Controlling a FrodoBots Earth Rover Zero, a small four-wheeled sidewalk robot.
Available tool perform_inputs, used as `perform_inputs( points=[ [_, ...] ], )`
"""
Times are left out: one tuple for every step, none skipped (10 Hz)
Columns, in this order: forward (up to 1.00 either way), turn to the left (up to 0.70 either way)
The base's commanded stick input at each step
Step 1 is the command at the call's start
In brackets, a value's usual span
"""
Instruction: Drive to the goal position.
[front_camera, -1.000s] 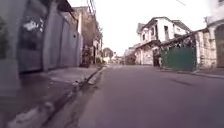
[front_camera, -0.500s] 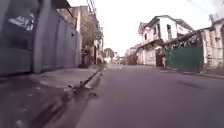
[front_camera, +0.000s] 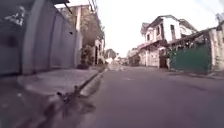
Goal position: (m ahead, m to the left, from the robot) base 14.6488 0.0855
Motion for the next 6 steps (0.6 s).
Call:
perform_inputs(
  points=[
    [1.00, 0.00],
    [1.00, 0.00],
    [1.00, 0.00],
    [1.00, 0.00],
    [1.00, 0.00],
    [1.00, 0.00]
  ],
)
